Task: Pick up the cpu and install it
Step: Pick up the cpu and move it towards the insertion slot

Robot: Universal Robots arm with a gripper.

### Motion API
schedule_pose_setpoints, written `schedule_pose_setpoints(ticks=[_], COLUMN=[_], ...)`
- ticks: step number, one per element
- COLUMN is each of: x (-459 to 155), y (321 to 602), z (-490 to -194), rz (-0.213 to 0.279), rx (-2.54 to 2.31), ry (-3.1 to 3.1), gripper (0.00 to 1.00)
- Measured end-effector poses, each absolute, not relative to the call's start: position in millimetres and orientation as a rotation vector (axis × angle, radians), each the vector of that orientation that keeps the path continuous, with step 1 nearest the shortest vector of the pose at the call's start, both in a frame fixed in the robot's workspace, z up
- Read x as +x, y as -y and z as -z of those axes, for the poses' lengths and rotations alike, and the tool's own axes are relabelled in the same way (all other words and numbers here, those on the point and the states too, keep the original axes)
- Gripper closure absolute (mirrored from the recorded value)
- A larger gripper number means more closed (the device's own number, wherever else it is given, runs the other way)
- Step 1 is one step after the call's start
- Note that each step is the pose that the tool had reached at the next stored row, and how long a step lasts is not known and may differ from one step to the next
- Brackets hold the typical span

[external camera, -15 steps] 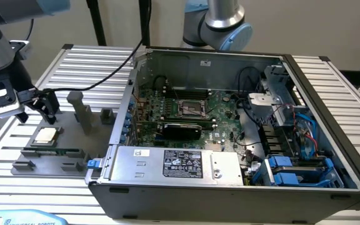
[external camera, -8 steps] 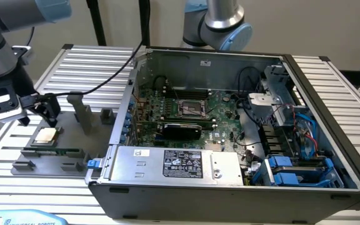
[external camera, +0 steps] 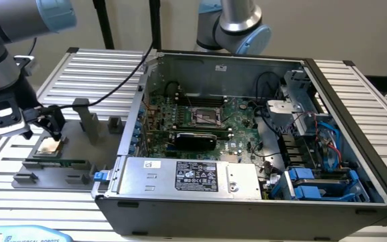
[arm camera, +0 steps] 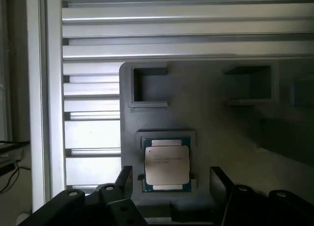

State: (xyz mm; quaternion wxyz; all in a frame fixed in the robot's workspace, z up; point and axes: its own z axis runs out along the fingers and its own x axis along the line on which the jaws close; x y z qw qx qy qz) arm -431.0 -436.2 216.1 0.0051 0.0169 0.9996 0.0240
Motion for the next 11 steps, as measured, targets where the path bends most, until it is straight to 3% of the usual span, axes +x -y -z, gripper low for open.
schedule_pose_setpoints(ticks=[11], x=[-432.9], y=[435.2], z=[-196.7], rz=[-0.075], rx=[0.053], ry=[-3.134], gripper=[0.27])
